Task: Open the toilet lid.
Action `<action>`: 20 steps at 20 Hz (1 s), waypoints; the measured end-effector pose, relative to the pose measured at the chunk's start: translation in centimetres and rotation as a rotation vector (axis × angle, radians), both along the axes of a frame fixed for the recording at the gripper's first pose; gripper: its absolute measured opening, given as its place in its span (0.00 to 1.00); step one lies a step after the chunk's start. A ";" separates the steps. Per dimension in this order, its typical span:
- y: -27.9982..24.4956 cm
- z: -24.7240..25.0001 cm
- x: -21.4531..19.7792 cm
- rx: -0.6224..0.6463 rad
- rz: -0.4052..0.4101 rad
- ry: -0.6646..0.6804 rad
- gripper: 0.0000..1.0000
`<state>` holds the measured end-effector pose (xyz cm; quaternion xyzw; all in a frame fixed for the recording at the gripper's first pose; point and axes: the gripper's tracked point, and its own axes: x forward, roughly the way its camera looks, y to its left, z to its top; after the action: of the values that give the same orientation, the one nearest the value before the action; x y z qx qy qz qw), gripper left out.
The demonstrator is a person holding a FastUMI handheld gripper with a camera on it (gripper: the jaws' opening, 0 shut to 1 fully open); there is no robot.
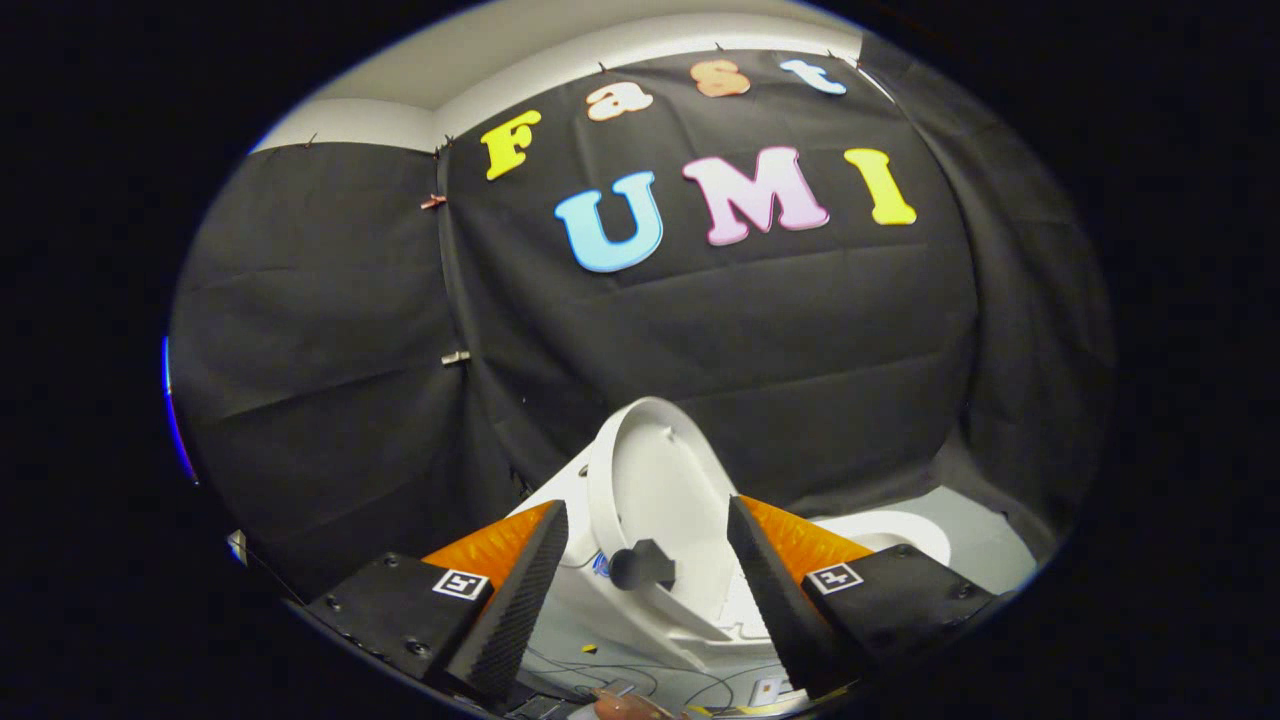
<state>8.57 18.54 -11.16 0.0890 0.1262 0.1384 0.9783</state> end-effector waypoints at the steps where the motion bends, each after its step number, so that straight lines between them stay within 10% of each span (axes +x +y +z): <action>1: -1.3 2.0 -0.6 -0.013 -0.019 -0.030 0.99; 20: -9.6 13.9 -8.8 -0.126 -0.090 -0.294 0.99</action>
<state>-0.24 8.92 2.72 0.0119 -0.0138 0.0979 0.9950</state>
